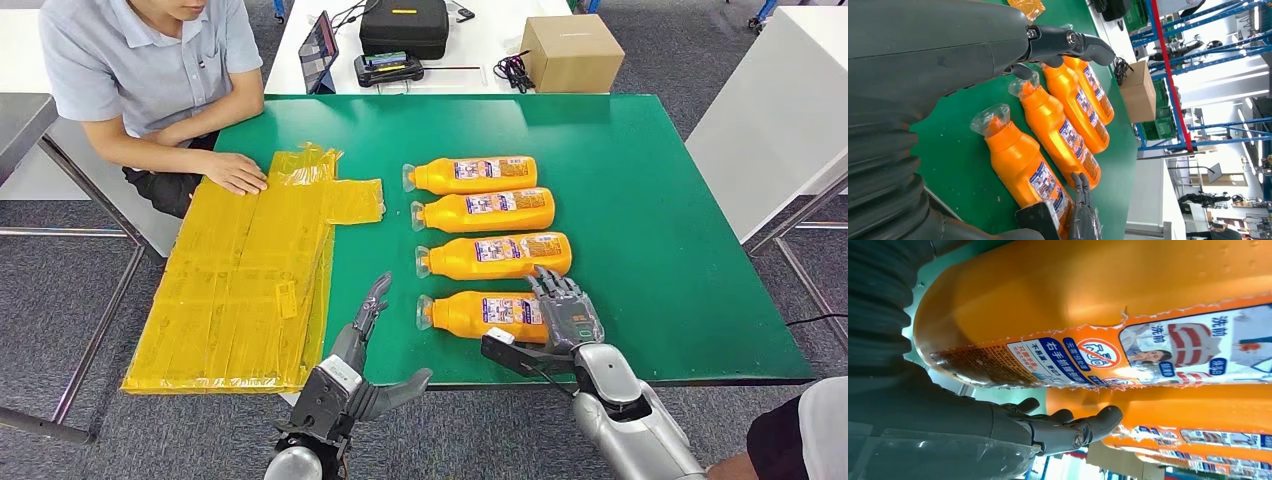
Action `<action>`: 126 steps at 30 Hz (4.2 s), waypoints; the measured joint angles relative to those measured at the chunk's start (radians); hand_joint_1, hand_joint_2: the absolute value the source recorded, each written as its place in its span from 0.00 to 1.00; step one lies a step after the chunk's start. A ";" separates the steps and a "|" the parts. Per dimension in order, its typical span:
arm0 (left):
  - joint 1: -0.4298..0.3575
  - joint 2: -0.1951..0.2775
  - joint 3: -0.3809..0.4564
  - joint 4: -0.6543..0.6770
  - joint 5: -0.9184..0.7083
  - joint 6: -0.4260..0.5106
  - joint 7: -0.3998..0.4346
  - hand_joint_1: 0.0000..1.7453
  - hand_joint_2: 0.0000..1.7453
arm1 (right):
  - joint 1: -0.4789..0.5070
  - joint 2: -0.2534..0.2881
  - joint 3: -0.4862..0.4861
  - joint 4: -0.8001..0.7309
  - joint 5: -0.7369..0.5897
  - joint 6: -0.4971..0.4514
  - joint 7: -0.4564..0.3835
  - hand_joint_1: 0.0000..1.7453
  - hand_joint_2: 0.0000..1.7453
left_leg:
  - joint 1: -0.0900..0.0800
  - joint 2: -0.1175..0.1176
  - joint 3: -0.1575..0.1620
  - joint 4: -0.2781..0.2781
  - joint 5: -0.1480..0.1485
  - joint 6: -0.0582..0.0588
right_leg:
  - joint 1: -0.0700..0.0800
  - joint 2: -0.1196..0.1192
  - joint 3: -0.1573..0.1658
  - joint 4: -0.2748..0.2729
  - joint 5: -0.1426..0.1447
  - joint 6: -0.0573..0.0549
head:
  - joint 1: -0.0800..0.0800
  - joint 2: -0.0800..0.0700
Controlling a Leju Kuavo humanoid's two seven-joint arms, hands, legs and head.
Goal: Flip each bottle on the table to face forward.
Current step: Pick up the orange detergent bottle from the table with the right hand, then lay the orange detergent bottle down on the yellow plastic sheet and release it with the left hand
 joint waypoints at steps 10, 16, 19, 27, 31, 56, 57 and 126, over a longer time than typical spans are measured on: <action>-0.002 0.001 -0.001 0.003 0.005 -0.001 -0.006 0.00 1.00 | -0.045 -0.069 0.040 0.036 -0.160 0.120 -0.049 0.95 1.00 | 0.000 0.000 0.003 0.000 0.000 0.000 | 0.000 0.000 0.003 0.000 0.000 0.000 | 0.000 0.000; -0.008 0.001 -0.002 0.017 0.018 -0.002 -0.015 0.00 1.00 | -0.051 -0.096 0.050 0.036 -0.227 0.147 -0.066 1.00 1.00 | 0.000 0.000 0.004 0.000 0.000 0.000 | 0.000 0.000 0.004 0.000 0.000 0.000 | 0.000 0.000; -0.013 0.001 -0.002 0.024 0.027 -0.002 -0.022 0.00 1.00 | -0.053 -0.109 0.051 0.037 -0.272 0.165 -0.082 1.00 1.00 | 0.000 0.000 0.005 0.000 0.000 0.000 | 0.000 0.000 0.005 0.000 0.000 0.000 | 0.000 0.000; -0.035 -0.005 -0.001 0.049 0.091 0.044 -0.082 0.00 1.00 | -0.034 -0.126 0.013 0.035 -0.481 0.171 -0.206 1.00 1.00 | 0.000 0.000 0.008 0.000 0.000 0.000 | 0.000 0.000 0.007 0.000 0.000 0.000 | 0.000 0.000; -0.042 -0.012 -0.001 0.063 0.122 0.072 -0.100 0.00 1.00 | 0.004 -0.108 -0.024 0.010 -0.551 0.152 -0.258 1.00 1.00 | 0.000 0.001 0.008 0.000 -0.001 0.000 | 0.000 0.001 0.007 0.000 0.000 0.000 | 0.000 0.000; -0.102 -0.028 -0.002 0.268 0.502 -0.097 -0.157 0.00 1.00 | 0.055 0.087 -0.109 -0.143 -0.828 0.220 -0.429 1.00 1.00 | 0.000 0.001 0.003 0.000 0.000 0.000 | 0.000 0.001 0.003 0.000 0.000 0.000 | 0.000 0.000; -0.104 -0.028 -0.001 0.270 0.512 -0.104 -0.160 0.00 1.00 | 0.052 0.089 -0.109 -0.145 -0.834 0.223 -0.430 1.00 1.00 | 0.000 0.001 0.003 0.000 0.000 0.000 | 0.000 0.001 0.003 0.000 0.000 0.000 | 0.000 0.000; -0.262 -0.074 -0.024 0.485 0.560 -0.110 -0.228 1.00 1.00 | -0.100 0.109 0.157 0.035 -0.899 0.337 -0.471 0.00 1.00 | 0.000 0.000 0.002 0.000 0.000 0.000 | 0.000 0.001 0.002 0.000 0.000 0.000 | 0.000 0.000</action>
